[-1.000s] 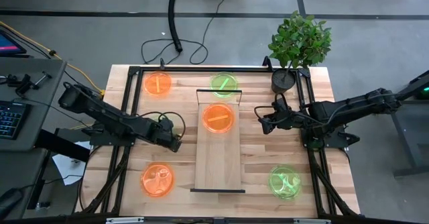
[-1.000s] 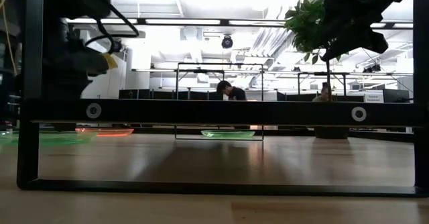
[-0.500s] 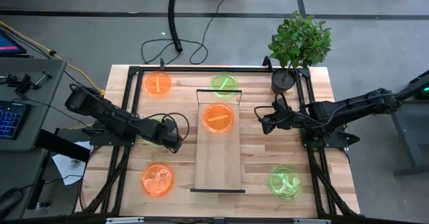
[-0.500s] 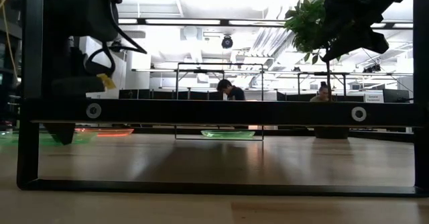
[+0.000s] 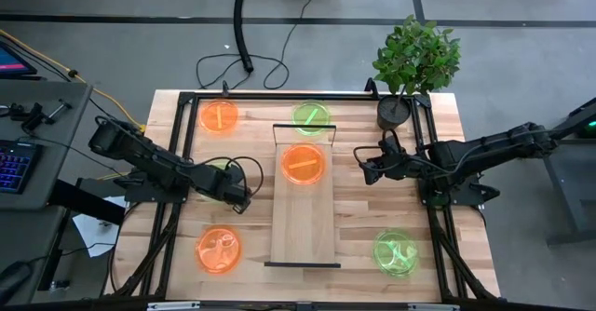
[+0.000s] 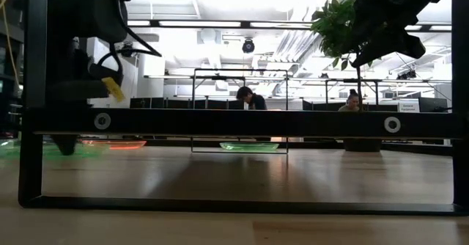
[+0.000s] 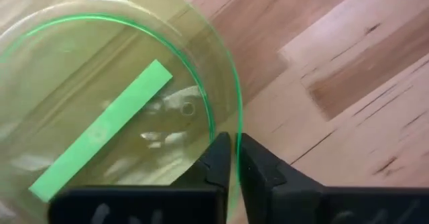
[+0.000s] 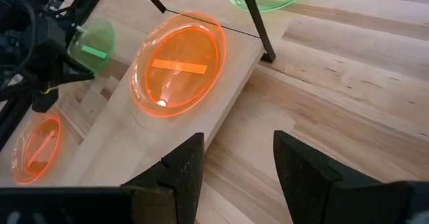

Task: Place and stack plates onto a shelf
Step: Put the middle left green plate on the shelf

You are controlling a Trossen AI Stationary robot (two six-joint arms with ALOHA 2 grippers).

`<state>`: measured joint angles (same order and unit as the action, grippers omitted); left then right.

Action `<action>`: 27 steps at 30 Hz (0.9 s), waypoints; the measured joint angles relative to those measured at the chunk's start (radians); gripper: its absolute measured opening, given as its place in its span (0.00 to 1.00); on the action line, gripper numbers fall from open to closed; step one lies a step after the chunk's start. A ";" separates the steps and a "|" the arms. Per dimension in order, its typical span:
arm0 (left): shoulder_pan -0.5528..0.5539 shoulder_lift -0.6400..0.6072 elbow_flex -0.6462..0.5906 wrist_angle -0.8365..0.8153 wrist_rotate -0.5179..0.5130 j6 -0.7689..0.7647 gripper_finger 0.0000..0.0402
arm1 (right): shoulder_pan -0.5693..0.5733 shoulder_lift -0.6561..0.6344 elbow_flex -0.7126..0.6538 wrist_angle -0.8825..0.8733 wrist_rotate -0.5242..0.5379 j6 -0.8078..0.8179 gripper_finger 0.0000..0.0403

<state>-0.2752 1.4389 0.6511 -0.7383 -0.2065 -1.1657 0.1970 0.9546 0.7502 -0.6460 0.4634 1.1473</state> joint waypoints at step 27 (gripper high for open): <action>-0.003 -0.108 0.653 -0.124 0.094 1.049 0.00 | 0.000 -0.001 0.000 0.034 -0.003 -0.013 0.40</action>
<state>-0.2779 1.3304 1.3037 -0.8623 -0.1127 -0.1171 0.1970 0.9539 0.7502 -0.6120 0.4607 1.1348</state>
